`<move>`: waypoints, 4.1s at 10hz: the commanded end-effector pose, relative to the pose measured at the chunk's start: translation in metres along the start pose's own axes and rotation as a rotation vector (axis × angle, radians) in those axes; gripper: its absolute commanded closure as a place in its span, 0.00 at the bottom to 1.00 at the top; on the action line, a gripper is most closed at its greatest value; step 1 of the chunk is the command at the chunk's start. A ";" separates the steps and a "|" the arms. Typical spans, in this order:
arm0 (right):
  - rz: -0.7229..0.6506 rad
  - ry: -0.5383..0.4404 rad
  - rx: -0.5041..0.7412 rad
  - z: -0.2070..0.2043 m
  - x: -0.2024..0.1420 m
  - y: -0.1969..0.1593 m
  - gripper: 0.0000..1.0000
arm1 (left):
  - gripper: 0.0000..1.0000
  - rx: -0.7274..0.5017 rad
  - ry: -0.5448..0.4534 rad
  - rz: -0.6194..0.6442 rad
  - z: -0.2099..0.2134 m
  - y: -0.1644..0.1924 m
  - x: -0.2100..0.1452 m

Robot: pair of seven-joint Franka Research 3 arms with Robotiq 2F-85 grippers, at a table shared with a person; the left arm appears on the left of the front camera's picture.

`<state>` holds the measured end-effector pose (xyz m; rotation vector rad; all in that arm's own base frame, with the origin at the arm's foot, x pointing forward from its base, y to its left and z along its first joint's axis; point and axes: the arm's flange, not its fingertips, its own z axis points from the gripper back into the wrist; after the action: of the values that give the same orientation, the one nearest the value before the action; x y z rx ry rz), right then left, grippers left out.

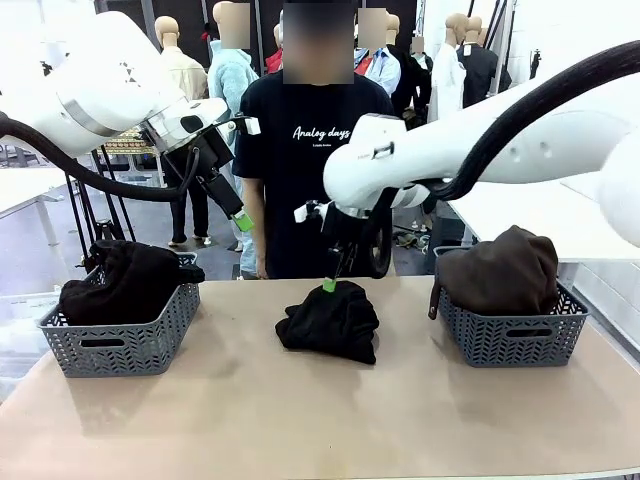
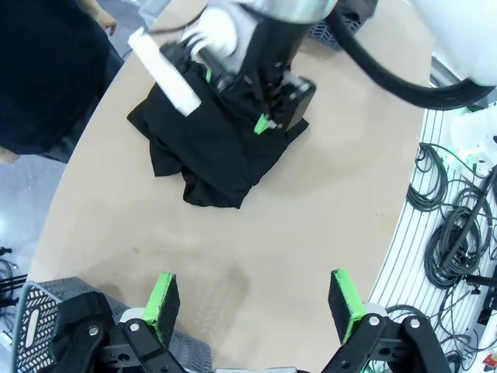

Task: Sort the tops and bottoms.
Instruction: Lift clothes from the center of the table with your right hand.

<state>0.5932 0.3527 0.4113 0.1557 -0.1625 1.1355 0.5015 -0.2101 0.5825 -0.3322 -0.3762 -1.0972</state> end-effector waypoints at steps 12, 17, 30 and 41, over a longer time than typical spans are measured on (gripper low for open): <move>-0.006 0.310 -0.013 -0.081 0.030 -0.017 0.14 | 0.00 0.002 -0.004 0.001 0.002 0.000 -0.001; -0.033 0.279 0.032 -0.084 0.017 -0.020 1.00 | 0.00 0.002 -0.004 0.001 0.002 0.000 -0.001; -0.163 -0.162 -0.132 0.165 -0.058 0.012 1.00 | 0.00 0.002 -0.004 0.001 0.002 0.000 -0.001; -0.270 -0.237 -0.475 0.301 -0.012 -0.012 1.00 | 0.00 0.002 -0.004 0.001 0.002 0.000 -0.001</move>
<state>0.5762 0.2667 0.6861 -0.0562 -0.5430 0.8221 0.5017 -0.2099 0.5830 -0.3319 -0.3773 -1.0969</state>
